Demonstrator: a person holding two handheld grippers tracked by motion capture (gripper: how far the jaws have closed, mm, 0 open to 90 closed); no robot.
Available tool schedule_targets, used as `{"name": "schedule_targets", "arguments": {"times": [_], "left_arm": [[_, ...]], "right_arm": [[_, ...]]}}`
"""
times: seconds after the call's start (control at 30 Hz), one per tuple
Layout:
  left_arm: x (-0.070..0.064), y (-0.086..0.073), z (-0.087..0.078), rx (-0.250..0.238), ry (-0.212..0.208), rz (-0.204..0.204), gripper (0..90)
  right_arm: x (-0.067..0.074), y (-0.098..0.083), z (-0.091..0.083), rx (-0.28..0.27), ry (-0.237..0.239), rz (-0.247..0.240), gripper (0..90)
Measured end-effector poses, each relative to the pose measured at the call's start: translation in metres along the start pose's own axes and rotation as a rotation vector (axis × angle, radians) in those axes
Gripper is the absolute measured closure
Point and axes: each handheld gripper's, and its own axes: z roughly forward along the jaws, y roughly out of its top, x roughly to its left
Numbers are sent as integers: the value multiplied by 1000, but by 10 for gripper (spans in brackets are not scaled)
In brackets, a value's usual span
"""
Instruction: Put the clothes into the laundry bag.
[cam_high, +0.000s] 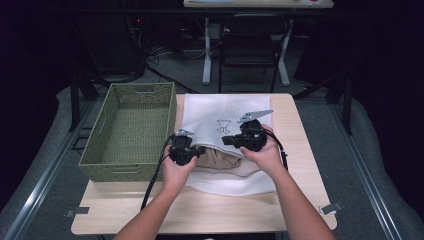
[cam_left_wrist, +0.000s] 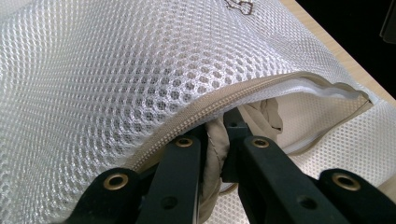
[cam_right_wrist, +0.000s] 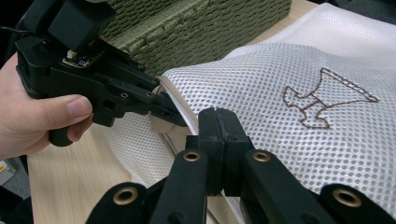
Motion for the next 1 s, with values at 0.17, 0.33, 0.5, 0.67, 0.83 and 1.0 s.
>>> {"name": "schedule_targets", "arguments": {"times": [0.17, 0.33, 0.5, 0.67, 0.83, 1.0], "left_arm": [[-1, 4, -3, -6, -2, 4, 879], [-2, 9, -8, -16, -6, 16, 878], [-6, 7, -9, -26, -8, 22, 878], [-3, -1, -2, -23, 4, 15, 878], [6, -2, 5, -36, 5, -24, 877], [7, -2, 12, -48, 4, -42, 877]], "right_arm": [[-4, 0, -3, -7, -6, 11, 897], [-7, -1, -6, -17, -12, 21, 896], [-10, -1, -10, -26, -18, 27, 896], [-12, -2, -13, -37, -21, 35, 897], [-12, -2, -11, -28, -20, 32, 896], [-3, -4, 2, 28, 36, -2, 779]]}}
